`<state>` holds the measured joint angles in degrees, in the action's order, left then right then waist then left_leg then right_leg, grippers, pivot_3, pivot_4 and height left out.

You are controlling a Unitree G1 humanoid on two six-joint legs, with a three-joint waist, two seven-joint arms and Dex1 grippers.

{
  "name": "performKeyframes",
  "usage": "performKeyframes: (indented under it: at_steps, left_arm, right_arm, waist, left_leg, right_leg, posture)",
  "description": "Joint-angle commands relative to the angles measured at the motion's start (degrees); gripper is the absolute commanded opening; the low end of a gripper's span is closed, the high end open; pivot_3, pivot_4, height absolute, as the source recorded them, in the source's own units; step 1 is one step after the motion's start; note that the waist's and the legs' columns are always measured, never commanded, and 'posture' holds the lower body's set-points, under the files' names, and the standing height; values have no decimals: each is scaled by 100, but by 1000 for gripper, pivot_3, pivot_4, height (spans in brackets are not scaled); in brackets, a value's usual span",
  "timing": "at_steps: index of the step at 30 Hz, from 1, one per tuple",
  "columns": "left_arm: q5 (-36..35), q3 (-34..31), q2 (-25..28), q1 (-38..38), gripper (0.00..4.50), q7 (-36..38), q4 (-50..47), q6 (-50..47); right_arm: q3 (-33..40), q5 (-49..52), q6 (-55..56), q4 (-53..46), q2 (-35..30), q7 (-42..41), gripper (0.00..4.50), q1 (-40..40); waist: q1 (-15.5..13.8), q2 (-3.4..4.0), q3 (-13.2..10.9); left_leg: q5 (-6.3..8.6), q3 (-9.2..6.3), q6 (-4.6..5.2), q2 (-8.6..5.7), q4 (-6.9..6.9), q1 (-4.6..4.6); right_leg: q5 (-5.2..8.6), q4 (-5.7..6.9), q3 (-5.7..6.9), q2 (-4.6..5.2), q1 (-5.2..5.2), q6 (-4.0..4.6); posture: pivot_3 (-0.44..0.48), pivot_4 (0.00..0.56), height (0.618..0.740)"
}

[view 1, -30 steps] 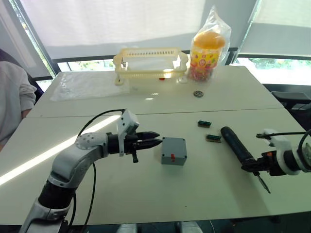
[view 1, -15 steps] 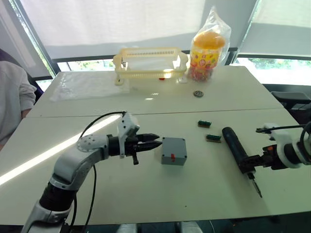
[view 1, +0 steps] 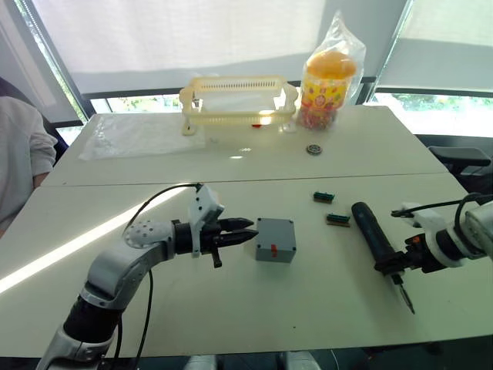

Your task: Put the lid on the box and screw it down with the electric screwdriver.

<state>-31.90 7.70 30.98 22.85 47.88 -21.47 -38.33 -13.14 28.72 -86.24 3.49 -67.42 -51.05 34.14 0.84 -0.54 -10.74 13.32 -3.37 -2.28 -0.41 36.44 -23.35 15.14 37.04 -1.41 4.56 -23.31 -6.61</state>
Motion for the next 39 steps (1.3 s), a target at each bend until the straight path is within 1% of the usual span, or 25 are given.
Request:
performKeyframes:
  at_steps: [1,2,4,6,9,12,14,16,19,22,23,25,26,27,28,30,32,34,36,37,39]
  left_arm:
    - [-55,-121,39,43,1125,-18,-229,13]
    - [-61,-129,51,55,1125,-14,-227,7]
    - [-49,-159,74,100,1125,-1,-183,28]
    - [-60,-215,79,187,1125,3,-91,40]
    - [-229,-345,88,399,1125,125,59,-2]
    - [-296,-359,132,706,1125,381,311,43]
    - [-197,-233,128,993,1125,602,597,166]
    - [-22,-40,34,1290,1125,765,990,307]
    - [233,227,-220,1743,1125,938,1633,494]
    - [296,421,-322,2027,1125,1376,2000,596]
    - [332,490,-347,2089,1125,1519,2091,642]
    - [454,667,-425,2204,1125,1774,2345,750]
    - [536,731,-450,2249,1125,1876,2474,820]
    - [631,833,-518,2317,1125,1976,2623,896]
    - [699,888,-559,2362,1125,2056,2727,955]
    - [907,986,-753,2505,1125,2027,3057,1098]
    - [1087,1083,-820,2538,1125,2086,3205,1232]
    - [1256,1185,-794,2462,1125,2164,3151,1371]
    - [1371,1251,-777,2354,1125,2157,3033,1420]
    - [1395,1254,-777,2306,1125,2142,2980,1394]
    - [1488,1277,-786,2210,1125,2099,2906,1398]
  right_arm:
    - [-311,-120,71,66,60,17,2034,-99]
    - [-325,-155,87,85,40,33,1748,-134]
    - [-286,-268,202,118,-23,110,1749,-220]
    - [-61,-247,94,135,-53,179,1749,-248]
    - [617,-201,-243,67,-159,395,1749,-396]
    - [1589,-301,-466,-164,-154,770,1749,-480]
    - [2390,-463,-494,-314,59,1193,1749,-244]
    - [3306,-577,157,-580,590,1743,1749,87]
    - [3936,-709,1003,-1083,961,2141,1749,130]
    - [4325,-945,2024,-1689,1298,2607,1749,35]
    - [4503,-961,2365,-1906,1547,2810,1749,76]
    - [4867,-805,3029,-2547,2358,3210,1749,117]
    - [4940,-739,3236,-2842,2751,3399,1749,82]
    - [4974,-603,3660,-3203,3347,3559,1749,-61]
    - [4967,-527,3948,-3438,3749,3670,1749,-167]
    - [4650,-389,4158,-3927,4517,3871,1749,-545]
    - [4263,-216,4320,-4294,5129,4020,1749,-820]
    - [4010,-27,4425,-4568,5539,4129,1749,-1026]
    - [3911,281,4551,-4725,5967,4264,1749,-1223]
    - [3834,326,4626,-4762,6085,4308,1749,-1304]
    - [3508,103,4868,-4750,6080,4253,1749,-1512]
  waist:
    - [-2,-15,9]
    - [-4,-26,15]
    - [-7,-39,23]
    - [-25,-50,30]
    - [-79,-48,28]
    - [-148,-35,22]
    - [-151,-9,9]
    - [-126,6,2]
    - [-89,24,1]
    - [-80,22,0]
    - [-66,21,-1]
    - [-26,21,-1]
    - [-14,22,-1]
    - [2,25,0]
    - [11,23,0]
    - [11,26,1]
    - [16,26,1]
    - [22,33,1]
    - [15,33,1]
    - [14,33,1]
    - [1,34,1]
  left_leg:
    - [0,-1,0,0,0,0]
    - [0,-2,0,1,0,2]
    - [0,-4,0,2,0,3]
    - [0,-5,0,2,3,5]
    - [0,-7,0,-1,17,0]
    - [2,-5,3,-4,30,-9]
    - [2,-2,3,-7,35,-13]
    - [2,3,3,-8,42,-17]
    - [2,4,4,-5,41,-16]
    - [5,-4,8,-3,28,-16]
    - [5,-4,9,-3,23,-16]
    - [5,-1,8,-5,15,-17]
    - [4,-3,7,-5,13,-16]
    - [4,-3,7,-5,12,-16]
    - [4,-1,7,-4,11,-15]
    - [3,-5,6,-1,3,-10]
    - [2,-4,5,-1,1,-9]
    - [2,-1,5,-2,1,-9]
    - [2,-2,5,-2,0,-10]
    - [2,-2,5,-2,0,-10]
    - [2,-4,5,-2,-2,-9]
  right_leg:
    - [0,0,0,0,0,0]
    - [0,0,2,0,2,0]
    - [0,-3,4,-1,7,0]
    - [0,-7,5,-1,14,1]
    - [1,-11,7,2,21,2]
    - [1,-11,6,5,17,1]
    - [1,-10,4,7,14,1]
    - [0,-7,0,7,8,1]
    - [0,-5,0,3,6,-3]
    - [2,-1,4,-2,3,-7]
    - [3,-1,5,-2,1,-8]
    - [3,0,1,2,-5,-9]
    - [3,0,2,1,-5,-8]
    - [3,3,1,2,-6,-8]
    - [3,7,-2,2,-9,-8]
    - [3,8,0,-3,-9,-8]
    - [3,11,-1,-3,-11,-8]
    - [3,13,-4,-2,-12,-8]
    - [3,14,-5,-1,-14,-7]
    - [3,15,-5,-1,-15,-7]
    - [3,14,-4,-1,-14,-7]
  posture:
    - [0,150,740]
    - [0,150,740]
    - [0,150,740]
    - [0,150,740]
    - [0,150,740]
    - [0,150,740]
    - [0,150,740]
    - [0,150,740]
    - [0,150,740]
    - [0,150,740]
    - [0,150,740]
    - [0,150,740]
    - [0,150,740]
    - [0,150,740]
    - [0,150,740]
    - [0,150,740]
    - [0,150,740]
    - [0,150,740]
    - [0,150,740]
    - [0,150,740]
    - [0,150,740]
